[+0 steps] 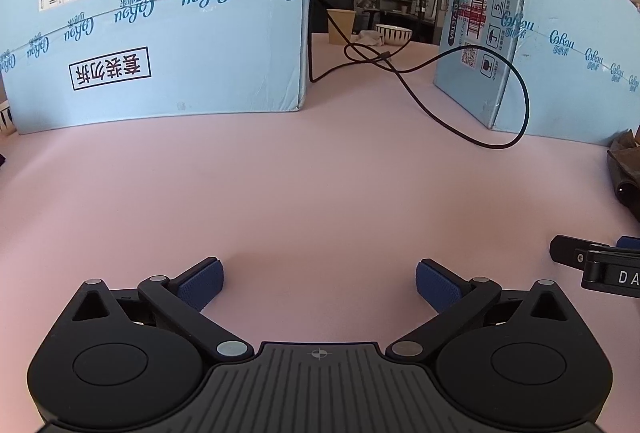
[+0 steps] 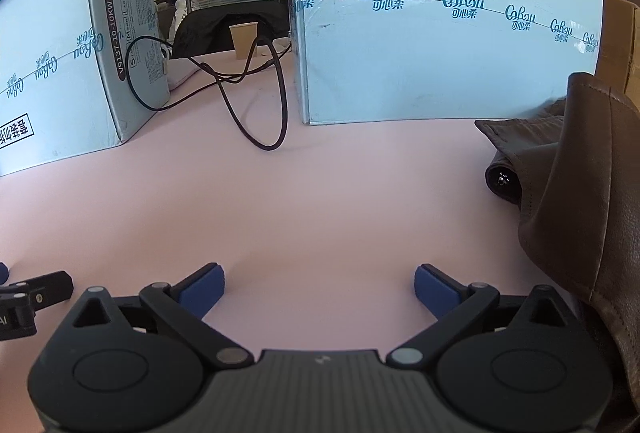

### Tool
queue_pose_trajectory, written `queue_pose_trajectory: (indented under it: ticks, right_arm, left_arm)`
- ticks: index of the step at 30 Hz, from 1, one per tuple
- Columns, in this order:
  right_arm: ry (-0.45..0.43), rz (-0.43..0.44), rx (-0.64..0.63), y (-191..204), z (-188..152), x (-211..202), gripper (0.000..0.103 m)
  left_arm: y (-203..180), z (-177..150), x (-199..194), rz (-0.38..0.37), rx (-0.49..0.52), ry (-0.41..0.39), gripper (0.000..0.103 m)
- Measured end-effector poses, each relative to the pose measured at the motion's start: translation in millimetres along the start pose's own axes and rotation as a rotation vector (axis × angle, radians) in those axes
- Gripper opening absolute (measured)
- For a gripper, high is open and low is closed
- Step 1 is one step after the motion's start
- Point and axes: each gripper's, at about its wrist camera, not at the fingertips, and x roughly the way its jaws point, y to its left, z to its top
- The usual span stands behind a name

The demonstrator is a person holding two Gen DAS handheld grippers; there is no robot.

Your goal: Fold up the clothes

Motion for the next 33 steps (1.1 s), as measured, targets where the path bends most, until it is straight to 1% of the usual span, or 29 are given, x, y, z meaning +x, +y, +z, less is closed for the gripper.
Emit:
queue_pose_trajectory:
  ticks: [3,9,12,13,15,17,24,28,33]
  right_arm:
    - [0.003,-0.003,-0.009,1,0,1,0.103]
    - [-0.015,0.04,0.045,-11,1,-1,0.103]
    - [-0.011,0.02,0.036,-9,1,0,0.103]
    - [-0.008,0.001,0.031,-8,1,0,0.103]
    - [-0.001,-0.072,0.031,-8,2,0,0.103]
    - [0.001,-0.094,0.048,-11,2,1,0.103]
    - [0.003,-0.097,0.031,-10,3,3,0.103]
    - [0.002,-0.074,-0.005,-5,2,2,0.103]
    - [0.004,-0.069,-0.007,-3,1,1,0.103]
  left_arm:
    - [-2,0,0,0.01,0.013,0.003,0.103]
    - [2,1,0,-0.01,-0.011,-0.004,0.103]
    - [1,1,0,-0.005,-0.004,-0.001,0.103]
    - [0,1,0,-0.004,-0.003,-0.001,0.103]
    - [0,2,0,-0.005,-0.004,0.0,0.103]
    - [1,2,0,-0.006,-0.006,-0.001,0.103]
    - [1,2,0,-0.008,-0.009,-0.001,0.103]
    - [2,2,-1,-0.01,-0.012,-0.002,0.103]
    - [3,2,-2,-0.016,-0.019,-0.005,0.103]
